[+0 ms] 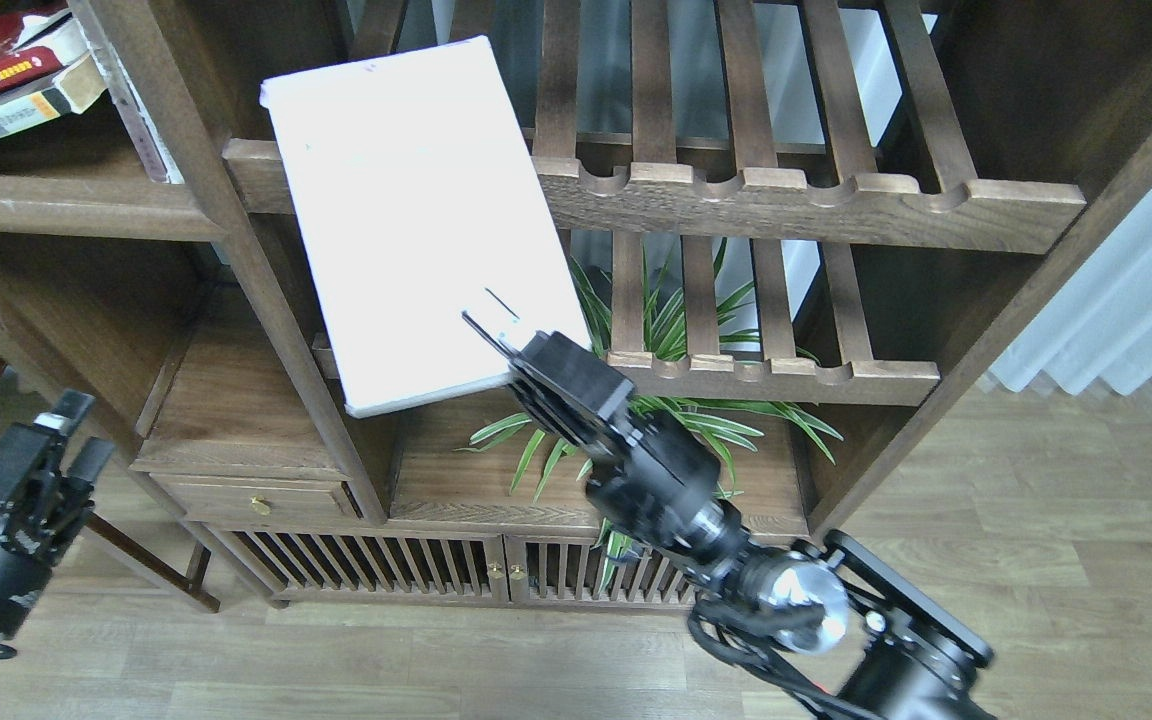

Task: Organize books on shelf
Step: 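Pull the white booklet down and grasp it with the left gripper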

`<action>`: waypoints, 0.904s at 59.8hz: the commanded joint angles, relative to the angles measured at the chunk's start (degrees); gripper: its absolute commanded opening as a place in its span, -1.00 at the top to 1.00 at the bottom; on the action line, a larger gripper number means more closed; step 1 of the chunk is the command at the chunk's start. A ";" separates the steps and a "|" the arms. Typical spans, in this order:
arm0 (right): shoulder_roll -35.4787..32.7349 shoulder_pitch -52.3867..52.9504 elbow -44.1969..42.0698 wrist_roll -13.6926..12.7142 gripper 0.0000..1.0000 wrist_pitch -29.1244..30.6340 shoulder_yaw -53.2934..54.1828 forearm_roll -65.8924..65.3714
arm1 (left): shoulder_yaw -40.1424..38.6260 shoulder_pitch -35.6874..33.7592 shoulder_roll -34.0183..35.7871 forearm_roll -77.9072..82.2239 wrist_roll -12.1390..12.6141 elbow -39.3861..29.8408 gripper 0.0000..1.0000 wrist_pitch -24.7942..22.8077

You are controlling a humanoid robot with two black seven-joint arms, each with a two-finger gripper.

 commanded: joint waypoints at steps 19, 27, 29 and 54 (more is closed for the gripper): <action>-7.65 -7.12 -7.18 -4.56 0.88 0.31 0.14 -0.66 | 12.99 -0.32 -0.48 0.00 -5.82 -0.96 -0.80 0.00; -7.47 -8.00 -8.41 -5.54 0.88 0.31 -0.21 -0.75 | 16.59 -0.32 -0.57 0.00 -6.09 -2.45 -0.79 0.00; -7.39 -8.18 -8.41 -5.54 0.88 0.31 -0.30 -0.75 | 17.21 -0.32 -0.57 0.00 -6.26 -2.80 -0.79 0.00; -4.66 -10.99 -9.56 -7.73 0.88 0.31 -3.03 -3.65 | 24.85 -0.06 -0.83 0.00 -10.57 -9.57 -0.77 0.00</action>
